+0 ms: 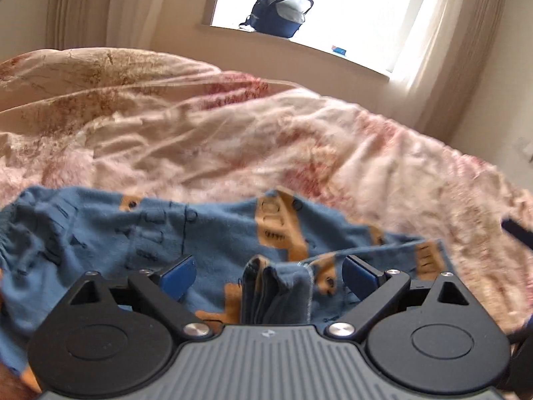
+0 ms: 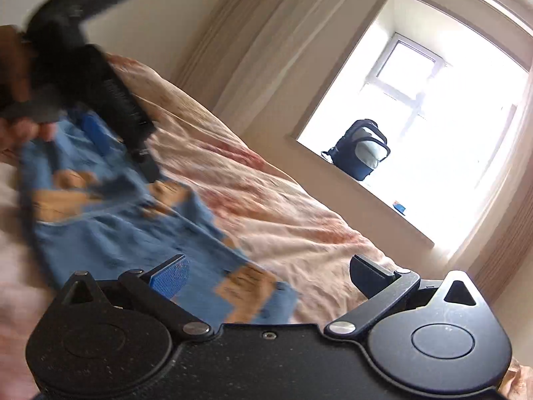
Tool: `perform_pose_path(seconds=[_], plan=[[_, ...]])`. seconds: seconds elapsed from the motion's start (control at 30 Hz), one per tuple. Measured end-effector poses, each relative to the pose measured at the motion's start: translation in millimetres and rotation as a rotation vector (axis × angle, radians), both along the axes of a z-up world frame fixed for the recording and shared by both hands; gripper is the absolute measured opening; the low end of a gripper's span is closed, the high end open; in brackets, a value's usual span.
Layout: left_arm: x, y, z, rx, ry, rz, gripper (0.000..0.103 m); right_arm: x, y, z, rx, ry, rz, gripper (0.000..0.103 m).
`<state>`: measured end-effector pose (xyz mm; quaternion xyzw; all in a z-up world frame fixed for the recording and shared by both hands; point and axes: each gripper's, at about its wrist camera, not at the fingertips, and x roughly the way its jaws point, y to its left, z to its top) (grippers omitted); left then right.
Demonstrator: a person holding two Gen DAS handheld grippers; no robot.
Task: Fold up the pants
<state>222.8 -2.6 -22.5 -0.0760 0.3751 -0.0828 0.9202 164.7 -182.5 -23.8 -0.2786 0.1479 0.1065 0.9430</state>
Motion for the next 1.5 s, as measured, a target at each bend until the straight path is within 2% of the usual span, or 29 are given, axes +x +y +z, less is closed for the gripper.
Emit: perform_pose_path(seconds=[0.1,0.17,0.23,0.33,0.43,0.5,0.53,0.57,0.6,0.67,0.77,0.83,0.93,1.0,1.03,1.17,1.3,1.37,1.43,1.5], plan=[[-3,-6,-14,0.095,-0.048,0.024,0.096,33,2,-14,0.01,0.045,0.03,0.102],[-4,-4,-20,0.139,-0.076,0.026,0.097,47,6,-27,-0.044,0.073,0.05,0.102],[-4,2,-24,0.115,-0.085,0.022,0.097,63,-1,-34,-0.03,0.09,-0.007,0.102],[-5,5,-25,0.125,-0.097,0.004,0.097,78,-36,-38,0.042,0.11,-0.155,0.102],[-11,9,-16,0.085,-0.11,0.009,0.097,72,-57,-37,0.037,0.091,-0.202,0.102],[-24,17,-5,0.002,-0.14,0.003,0.1,57,-55,-31,-0.018,0.036,-0.247,0.102],[-32,20,-1,-0.051,-0.156,-0.031,0.103,45,-53,-25,-0.018,0.016,-0.249,0.102],[-42,23,1,-0.091,-0.171,-0.064,0.103,31,-52,-18,0.017,0.004,-0.224,0.102],[-49,21,0,-0.096,-0.17,-0.073,0.103,17,-47,-11,0.053,0.002,-0.187,0.102],[-62,13,-8,-0.043,-0.144,-0.075,0.103,-7,-30,-8,0.065,0.013,-0.131,0.102],[-77,5,-29,0.101,-0.14,-0.059,0.102,-28,-10,-25,0.014,0.067,-0.066,0.102],[-83,3,-32,0.159,-0.176,-0.054,0.102,-34,-14,-41,-0.052,0.058,-0.114,0.102],[-81,4,-25,0.184,-0.162,-0.022,0.103,-35,-45,-37,0.006,0.072,-0.252,0.102],[-82,9,-16,0.163,-0.146,-0.004,0.102,-33,-56,-33,-0.006,0.071,-0.299,0.102],[-84,13,-10,0.152,-0.143,0.007,0.102,-32,-56,-30,-0.013,0.062,-0.292,0.102],[-91,42,12,0.145,-0.132,0.062,0.103,-12,-22,-13,-0.035,0.032,-0.129,0.102],[-101,88,20,0.135,-0.156,0.166,0.103,25,24,-8,0.059,0.11,0.079,0.102],[-100,111,17,0.104,-0.16,0.243,0.103,41,48,-17,0.019,0.168,0.163,0.102],[-97,132,10,0.055,-0.133,0.342,0.103,57,66,-32,-0.049,0.213,0.177,0.102],[-91,150,2,0.004,-0.083,0.403,0.103,67,70,-26,-0.055,0.235,0.175,0.102]])
